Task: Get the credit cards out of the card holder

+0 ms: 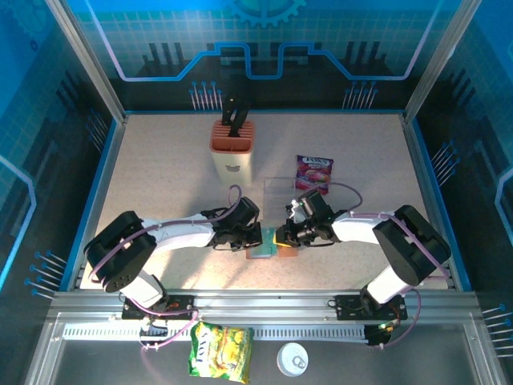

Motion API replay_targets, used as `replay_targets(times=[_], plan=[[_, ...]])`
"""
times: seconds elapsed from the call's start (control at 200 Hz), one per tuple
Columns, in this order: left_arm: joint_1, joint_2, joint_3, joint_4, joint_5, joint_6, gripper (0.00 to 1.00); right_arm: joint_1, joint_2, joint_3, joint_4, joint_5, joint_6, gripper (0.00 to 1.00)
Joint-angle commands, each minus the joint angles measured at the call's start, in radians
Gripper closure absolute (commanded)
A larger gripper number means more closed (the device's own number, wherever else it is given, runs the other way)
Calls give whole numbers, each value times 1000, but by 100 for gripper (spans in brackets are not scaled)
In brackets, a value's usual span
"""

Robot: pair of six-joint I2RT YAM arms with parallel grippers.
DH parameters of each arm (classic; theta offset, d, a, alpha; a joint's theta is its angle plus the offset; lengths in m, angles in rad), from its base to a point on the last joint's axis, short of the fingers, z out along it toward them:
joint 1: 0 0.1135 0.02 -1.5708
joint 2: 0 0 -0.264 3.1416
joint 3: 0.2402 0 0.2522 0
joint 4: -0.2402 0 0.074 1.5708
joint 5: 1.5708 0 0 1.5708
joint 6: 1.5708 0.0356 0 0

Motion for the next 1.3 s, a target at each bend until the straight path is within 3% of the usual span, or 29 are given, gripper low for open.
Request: replay_targets(times=[0.0,0.49,1.296], plan=[[-7,-18,-24,-50,-25,-8,100,-28,-44,-11,-76,34,-40,92],[-7,-30,-29,-47,-25,-13,100,-60,-165,69,-364,124,-172,94],[-6,-27,-41,-15,-20,-18,100,32,-77,147,-345,164,-116,89]])
